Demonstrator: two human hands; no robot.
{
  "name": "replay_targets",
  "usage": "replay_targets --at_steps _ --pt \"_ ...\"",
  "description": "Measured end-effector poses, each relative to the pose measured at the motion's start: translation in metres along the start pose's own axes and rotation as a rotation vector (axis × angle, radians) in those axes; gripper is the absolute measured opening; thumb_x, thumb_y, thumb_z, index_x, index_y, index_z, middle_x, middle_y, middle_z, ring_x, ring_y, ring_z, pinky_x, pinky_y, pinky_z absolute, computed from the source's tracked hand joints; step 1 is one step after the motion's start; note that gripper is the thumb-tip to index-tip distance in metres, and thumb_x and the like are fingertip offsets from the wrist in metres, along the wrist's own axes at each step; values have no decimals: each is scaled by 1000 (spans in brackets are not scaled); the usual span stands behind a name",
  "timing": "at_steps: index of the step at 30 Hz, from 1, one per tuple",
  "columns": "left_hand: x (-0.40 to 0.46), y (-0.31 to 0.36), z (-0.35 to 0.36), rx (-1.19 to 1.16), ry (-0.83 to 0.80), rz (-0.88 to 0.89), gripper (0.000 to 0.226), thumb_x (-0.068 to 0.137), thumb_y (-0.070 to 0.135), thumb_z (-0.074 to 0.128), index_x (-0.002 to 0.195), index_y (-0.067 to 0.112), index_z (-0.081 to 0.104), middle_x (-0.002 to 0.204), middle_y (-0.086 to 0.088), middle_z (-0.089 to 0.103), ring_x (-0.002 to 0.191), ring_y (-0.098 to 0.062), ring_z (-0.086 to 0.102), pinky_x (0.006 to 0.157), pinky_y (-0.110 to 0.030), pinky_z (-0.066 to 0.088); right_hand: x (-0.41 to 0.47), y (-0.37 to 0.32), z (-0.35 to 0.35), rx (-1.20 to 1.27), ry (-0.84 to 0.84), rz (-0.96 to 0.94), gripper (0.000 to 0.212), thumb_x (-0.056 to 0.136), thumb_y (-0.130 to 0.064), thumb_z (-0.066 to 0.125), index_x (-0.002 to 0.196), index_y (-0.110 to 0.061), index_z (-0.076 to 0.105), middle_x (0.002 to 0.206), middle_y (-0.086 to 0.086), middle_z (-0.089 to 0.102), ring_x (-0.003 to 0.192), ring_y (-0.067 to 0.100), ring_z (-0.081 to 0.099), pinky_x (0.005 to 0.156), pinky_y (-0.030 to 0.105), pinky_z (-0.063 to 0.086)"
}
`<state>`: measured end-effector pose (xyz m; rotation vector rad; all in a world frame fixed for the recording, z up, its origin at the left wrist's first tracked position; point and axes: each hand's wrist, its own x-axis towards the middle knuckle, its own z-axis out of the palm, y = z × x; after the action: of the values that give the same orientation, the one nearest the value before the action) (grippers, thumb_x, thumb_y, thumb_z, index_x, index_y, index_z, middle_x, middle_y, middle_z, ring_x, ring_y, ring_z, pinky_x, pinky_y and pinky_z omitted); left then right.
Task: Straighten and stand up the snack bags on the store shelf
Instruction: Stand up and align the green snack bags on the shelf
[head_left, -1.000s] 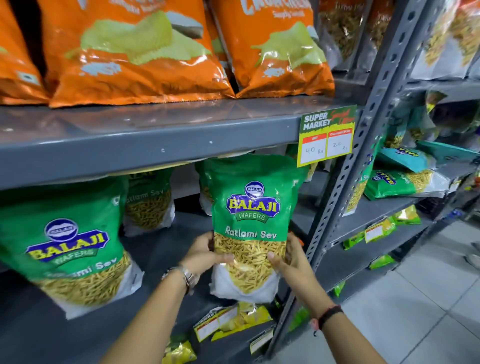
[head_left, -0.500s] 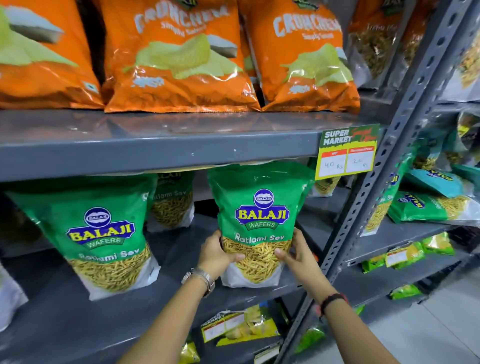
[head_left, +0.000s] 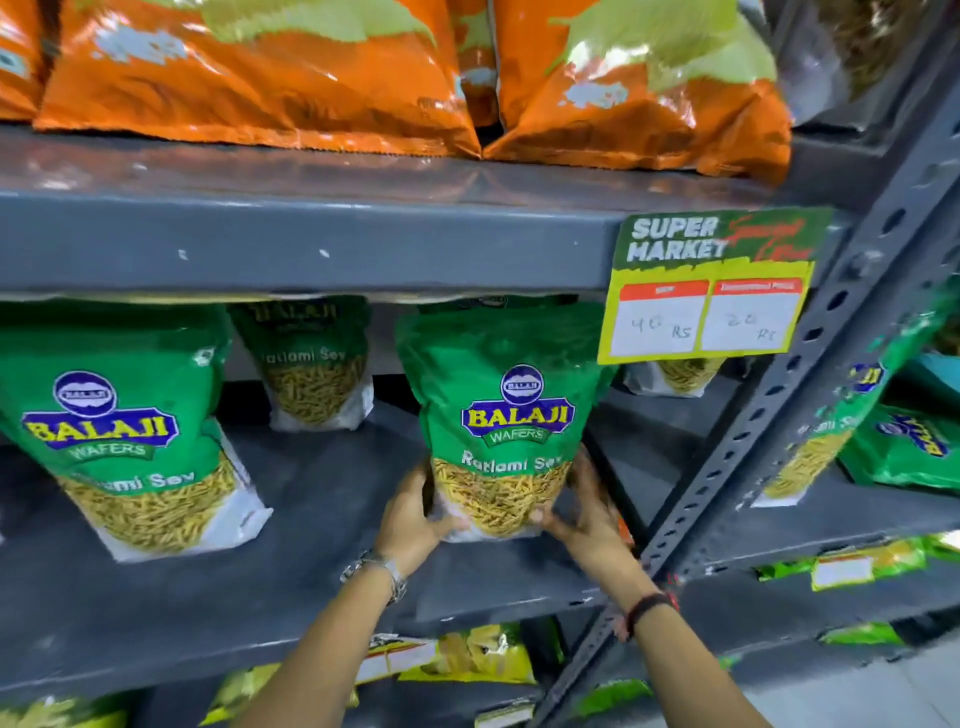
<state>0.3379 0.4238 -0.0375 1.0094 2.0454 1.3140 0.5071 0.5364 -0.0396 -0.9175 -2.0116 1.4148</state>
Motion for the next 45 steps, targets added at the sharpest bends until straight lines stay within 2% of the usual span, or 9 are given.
replay_targets --at_steps 2,4,7,11,31,35,38,41,45 --pt "-5 -11 2 68 -41 -32 64 66 9 74 123 9 44 122 -6 54 115 -26 51 78 -21 35 0 15 6 -104 -50 57 89 74 -10 71 140 -18 11 145 -4 26 136 14 22 108 28 25" --pt "-8 -20 8 115 -57 -40 63 68 9 73 124 6 44 123 -7 54 118 -26 48 75 -18 33 3 22 12 -116 -64 98 84 73 -9 72 137 -16 18 144 6 33 135 20 29 105 27 24" --pt "-7 -29 15 152 -2 -66 63 67 21 75 121 8 47 130 -13 54 122 -31 45 97 -34 39 6 23 14 -152 -52 105 79 73 -6 70 134 -15 23 141 8 37 128 15 32 98 23 25" --pt "-8 -34 24 406 44 -32 69 69 42 68 127 14 43 142 -7 43 134 -20 33 117 -39 10 3 28 7 -181 -7 118 80 74 -8 69 136 -16 20 143 8 37 130 21 34 101 31 30" --pt "-13 -36 28 471 70 70 67 71 45 64 130 24 39 143 -1 42 138 -12 25 117 -39 2 -10 33 14 -296 54 134 71 80 -15 64 137 -16 22 143 9 41 130 26 38 104 35 33" --pt "-27 -35 1 99 85 47 67 68 27 74 127 21 44 136 -6 49 130 -23 39 113 -35 26 -32 25 36 -311 389 177 69 75 -10 69 133 -1 31 133 23 48 122 40 44 102 47 37" --pt "-42 -55 -49 119 261 123 61 67 55 63 110 13 60 114 -13 65 107 -11 51 92 -21 37 -50 13 68 -249 591 39 33 75 3 65 104 1 49 101 25 54 100 45 51 90 57 42" --pt "-55 -90 -107 172 456 152 64 70 72 41 85 14 62 84 -17 70 84 -13 52 77 -22 40 -54 1 120 -161 482 -72 28 82 -3 58 83 -27 44 82 2 51 84 36 54 79 49 46" --pt "-78 -122 -175 215 653 60 78 67 75 40 75 0 61 74 -20 64 73 -21 55 70 -24 41 -38 -23 196 -38 192 -41 28 81 -15 57 85 -39 43 93 9 56 87 24 56 80 13 41"
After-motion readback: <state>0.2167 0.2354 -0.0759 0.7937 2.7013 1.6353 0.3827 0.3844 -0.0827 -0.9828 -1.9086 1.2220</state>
